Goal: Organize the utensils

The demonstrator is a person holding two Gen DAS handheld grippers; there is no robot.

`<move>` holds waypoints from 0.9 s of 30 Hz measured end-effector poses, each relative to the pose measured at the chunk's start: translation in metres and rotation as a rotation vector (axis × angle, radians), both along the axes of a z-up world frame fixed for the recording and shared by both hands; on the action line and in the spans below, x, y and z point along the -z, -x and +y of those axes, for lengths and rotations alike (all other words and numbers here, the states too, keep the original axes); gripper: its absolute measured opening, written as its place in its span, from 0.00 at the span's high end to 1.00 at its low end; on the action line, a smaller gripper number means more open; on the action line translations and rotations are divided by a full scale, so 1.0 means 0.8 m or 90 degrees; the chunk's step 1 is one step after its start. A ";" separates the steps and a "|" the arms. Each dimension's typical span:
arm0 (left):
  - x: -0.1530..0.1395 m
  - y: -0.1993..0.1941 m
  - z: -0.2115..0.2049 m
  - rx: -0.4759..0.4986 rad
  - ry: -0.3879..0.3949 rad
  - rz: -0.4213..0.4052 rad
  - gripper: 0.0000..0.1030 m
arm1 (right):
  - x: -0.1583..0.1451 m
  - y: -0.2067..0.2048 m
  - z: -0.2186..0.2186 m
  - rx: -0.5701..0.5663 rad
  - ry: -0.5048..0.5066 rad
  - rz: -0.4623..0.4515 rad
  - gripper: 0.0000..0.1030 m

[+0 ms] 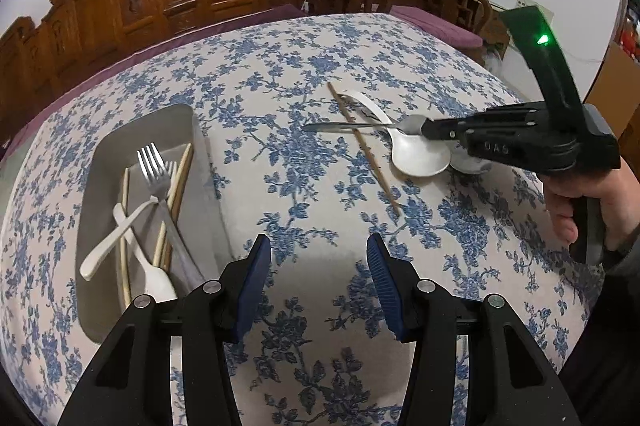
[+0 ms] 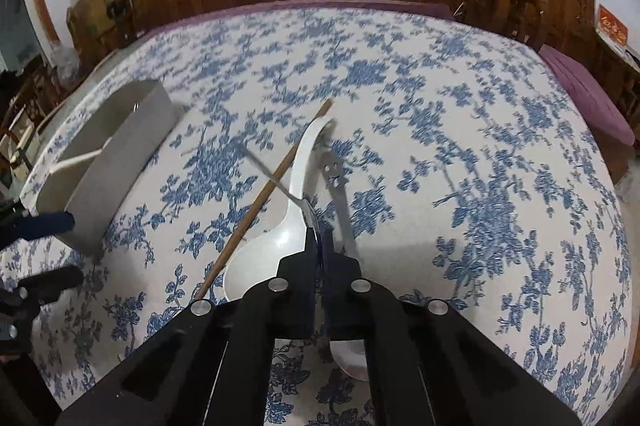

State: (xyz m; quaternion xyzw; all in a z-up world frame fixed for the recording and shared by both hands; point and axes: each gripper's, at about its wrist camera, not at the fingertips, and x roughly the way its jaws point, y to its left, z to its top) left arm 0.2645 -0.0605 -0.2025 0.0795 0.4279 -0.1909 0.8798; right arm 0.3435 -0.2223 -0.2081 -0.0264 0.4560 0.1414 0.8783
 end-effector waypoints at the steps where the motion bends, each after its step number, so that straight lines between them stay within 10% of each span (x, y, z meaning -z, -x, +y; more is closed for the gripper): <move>1: 0.001 0.000 -0.004 -0.001 -0.003 0.000 0.54 | -0.002 0.001 -0.003 0.004 -0.004 -0.004 0.97; 27: 0.008 -0.033 -0.091 -0.031 -0.032 0.036 0.54 | 0.005 -0.026 -0.047 -0.001 -0.111 0.013 0.98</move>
